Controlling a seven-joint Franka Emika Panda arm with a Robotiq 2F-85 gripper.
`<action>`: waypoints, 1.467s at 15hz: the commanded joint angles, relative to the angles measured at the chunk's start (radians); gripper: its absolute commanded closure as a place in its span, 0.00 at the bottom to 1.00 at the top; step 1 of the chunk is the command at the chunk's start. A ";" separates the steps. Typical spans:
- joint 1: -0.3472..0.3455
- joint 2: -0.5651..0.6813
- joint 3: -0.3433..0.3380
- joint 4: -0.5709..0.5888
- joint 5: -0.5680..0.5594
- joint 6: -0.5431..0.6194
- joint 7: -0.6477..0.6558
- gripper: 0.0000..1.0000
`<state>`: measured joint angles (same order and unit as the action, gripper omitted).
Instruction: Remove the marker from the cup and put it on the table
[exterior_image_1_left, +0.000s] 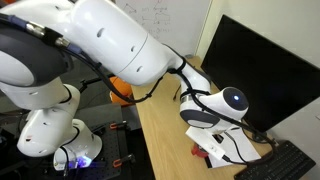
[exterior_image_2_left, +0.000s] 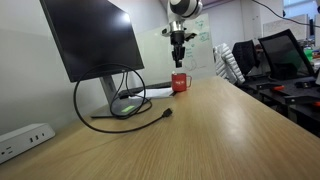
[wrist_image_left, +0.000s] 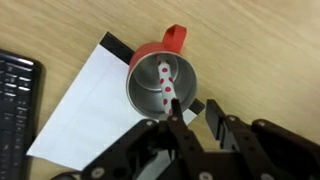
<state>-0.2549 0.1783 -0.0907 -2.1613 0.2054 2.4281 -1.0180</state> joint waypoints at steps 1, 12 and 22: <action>-0.008 -0.004 0.001 -0.017 0.033 0.042 -0.024 0.62; -0.020 0.097 0.016 0.037 0.009 0.077 -0.009 0.61; -0.031 0.193 0.033 0.105 -0.030 0.086 -0.004 0.90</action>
<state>-0.2668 0.3491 -0.0764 -2.0787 0.2007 2.4990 -1.0181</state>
